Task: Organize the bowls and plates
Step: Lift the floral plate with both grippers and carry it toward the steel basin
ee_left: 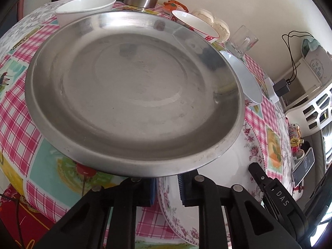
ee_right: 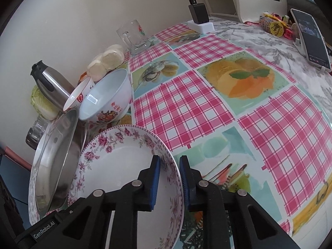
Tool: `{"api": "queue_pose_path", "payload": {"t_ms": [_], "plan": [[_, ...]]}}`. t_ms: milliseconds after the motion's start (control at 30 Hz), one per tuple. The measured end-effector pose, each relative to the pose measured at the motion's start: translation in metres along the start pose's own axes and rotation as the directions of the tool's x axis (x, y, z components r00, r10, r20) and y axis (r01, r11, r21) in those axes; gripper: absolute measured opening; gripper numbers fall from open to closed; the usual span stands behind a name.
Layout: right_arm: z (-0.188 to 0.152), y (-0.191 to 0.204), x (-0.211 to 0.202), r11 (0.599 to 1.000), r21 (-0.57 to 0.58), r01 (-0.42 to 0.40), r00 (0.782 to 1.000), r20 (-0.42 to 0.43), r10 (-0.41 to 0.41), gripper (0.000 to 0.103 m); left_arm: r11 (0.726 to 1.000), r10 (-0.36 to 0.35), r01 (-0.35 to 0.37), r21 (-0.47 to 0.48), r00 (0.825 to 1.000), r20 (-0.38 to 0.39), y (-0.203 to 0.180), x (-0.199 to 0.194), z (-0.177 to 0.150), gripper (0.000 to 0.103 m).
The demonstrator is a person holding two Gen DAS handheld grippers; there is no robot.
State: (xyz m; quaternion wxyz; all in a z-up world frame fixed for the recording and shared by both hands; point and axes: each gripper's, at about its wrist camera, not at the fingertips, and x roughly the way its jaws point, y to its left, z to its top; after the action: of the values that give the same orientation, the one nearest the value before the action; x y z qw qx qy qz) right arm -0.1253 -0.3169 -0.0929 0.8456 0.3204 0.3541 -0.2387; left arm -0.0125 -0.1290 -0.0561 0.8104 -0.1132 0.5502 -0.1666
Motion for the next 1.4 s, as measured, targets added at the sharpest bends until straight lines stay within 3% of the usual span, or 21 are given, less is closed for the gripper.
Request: {"api": "queue_pose_path", "payload": {"t_ms": [300,633,900,1400], "plan": [[0.003,-0.008,-0.003,1.0,0.006,0.018,1.0,0.009,-0.018,0.021,0.999,-0.006,0.006,0.041,1.0,-0.01,-0.011,-0.001,-0.015,0.018],[0.011,-0.041,-0.013,0.994,0.105,0.041,0.998,0.034,-0.044,0.023,0.986,-0.049,0.057,0.158,0.997,-0.051,-0.04,0.012,-0.019,0.018],[0.012,-0.049,-0.013,0.993,0.114,0.025,0.999,0.044,-0.03,0.023,0.984,-0.093,0.102,0.143,0.994,-0.062,-0.039,0.016,-0.013,0.018],[0.01,-0.045,-0.012,0.997,0.064,0.031,0.997,0.066,-0.036,0.023,0.977,-0.083,0.088,0.195,0.996,-0.033,-0.047,0.02,-0.01,0.019]]}}
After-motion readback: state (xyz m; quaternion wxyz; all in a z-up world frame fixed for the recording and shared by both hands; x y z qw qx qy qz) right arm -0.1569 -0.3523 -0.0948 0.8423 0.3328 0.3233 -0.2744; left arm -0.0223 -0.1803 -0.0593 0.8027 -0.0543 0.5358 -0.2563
